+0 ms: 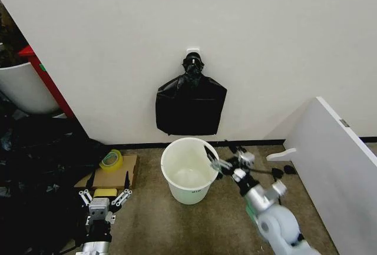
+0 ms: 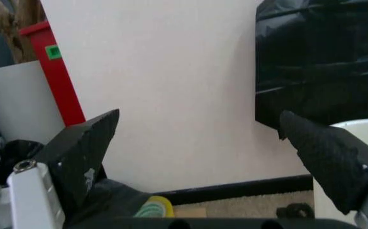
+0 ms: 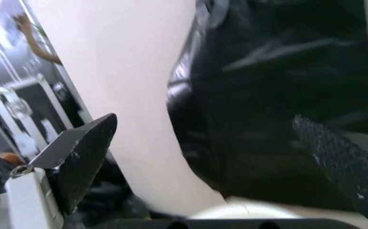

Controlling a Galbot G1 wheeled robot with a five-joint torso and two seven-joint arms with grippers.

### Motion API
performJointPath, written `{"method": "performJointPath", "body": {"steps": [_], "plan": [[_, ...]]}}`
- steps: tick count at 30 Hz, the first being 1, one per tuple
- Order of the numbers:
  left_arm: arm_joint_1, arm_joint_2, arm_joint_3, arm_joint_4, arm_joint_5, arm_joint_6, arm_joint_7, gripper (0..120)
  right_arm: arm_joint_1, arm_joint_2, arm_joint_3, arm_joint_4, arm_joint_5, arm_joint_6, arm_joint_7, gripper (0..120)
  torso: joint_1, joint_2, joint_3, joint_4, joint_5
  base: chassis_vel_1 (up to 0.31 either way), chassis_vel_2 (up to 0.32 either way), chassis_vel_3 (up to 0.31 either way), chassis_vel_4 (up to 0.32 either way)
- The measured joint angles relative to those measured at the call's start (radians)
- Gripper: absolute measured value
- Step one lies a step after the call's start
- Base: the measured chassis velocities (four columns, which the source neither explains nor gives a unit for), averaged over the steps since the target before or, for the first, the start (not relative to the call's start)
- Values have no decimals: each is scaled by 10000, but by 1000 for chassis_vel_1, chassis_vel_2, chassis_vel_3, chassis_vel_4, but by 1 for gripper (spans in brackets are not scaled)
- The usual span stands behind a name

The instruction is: Place the garbage bag over the trash bin.

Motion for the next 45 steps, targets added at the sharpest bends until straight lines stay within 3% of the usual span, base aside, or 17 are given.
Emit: {"method": "performJointPath", "body": {"steps": [5,7,10,20,23,26,28,32,38,40,45], "plan": [[44,-24,-67,21,8,0,-16,99,1449,89,-477,-615,958,-382,116,100,0,0,0,1,-1,0,0,0,0],[91,-47,-113,54,7,-14,-41,99,2677,400,-887,-1429,1726,-700,360,100,0,0,0,-1,-2,0,0,0,0],[130,-71,-112,59,7,-14,-41,99,3452,677,-1096,-2119,1786,-734,480,100,0,0,-1,0,0,0,0,0,0],[187,-49,-155,7,-5,-14,-18,99,4635,1059,-1249,-2950,2332,-724,768,100,-1,0,-1,-1,-1,0,0,0,0],[266,-102,-151,-77,6,-14,12,99,4883,1096,-1303,-3124,2529,-739,790,95,-1,0,-1,-2,-1,0,0,0,0],[292,-123,-152,-114,12,-16,18,99,5120,1248,-1392,-3277,2618,-751,813,82,-1,0,-2,-2,-1,0,0,0,0],[291,-116,-152,-114,12,-16,18,99,5167,1285,-1418,-3305,2625,-753,836,81,-1,0,-2,0,-1,0,0,0,0],[249,-33,-157,-139,12,-27,17,99,5372,1417,-1525,-3474,2714,-744,938,57,-1,0,-1,-2,-1,0,0,0,0],[256,-89,-173,-163,15,-58,-32,99,5511,1653,-1553,-3616,2661,-695,946,39,-1,0,-2,-1,-1,0,0,0,0],[244,-81,-170,-134,13,-66,-41,99,5512,1748,-1546,-3691,2629,-670,961,27,-2,0,-2,0,-1,0,0,0,0],[173,-63,-168,-104,-5,-67,-51,99,5506,1794,-1496,-3757,2620,-642,992,15,-3,0,-2,-1,-1,0,0,0,0]]}}
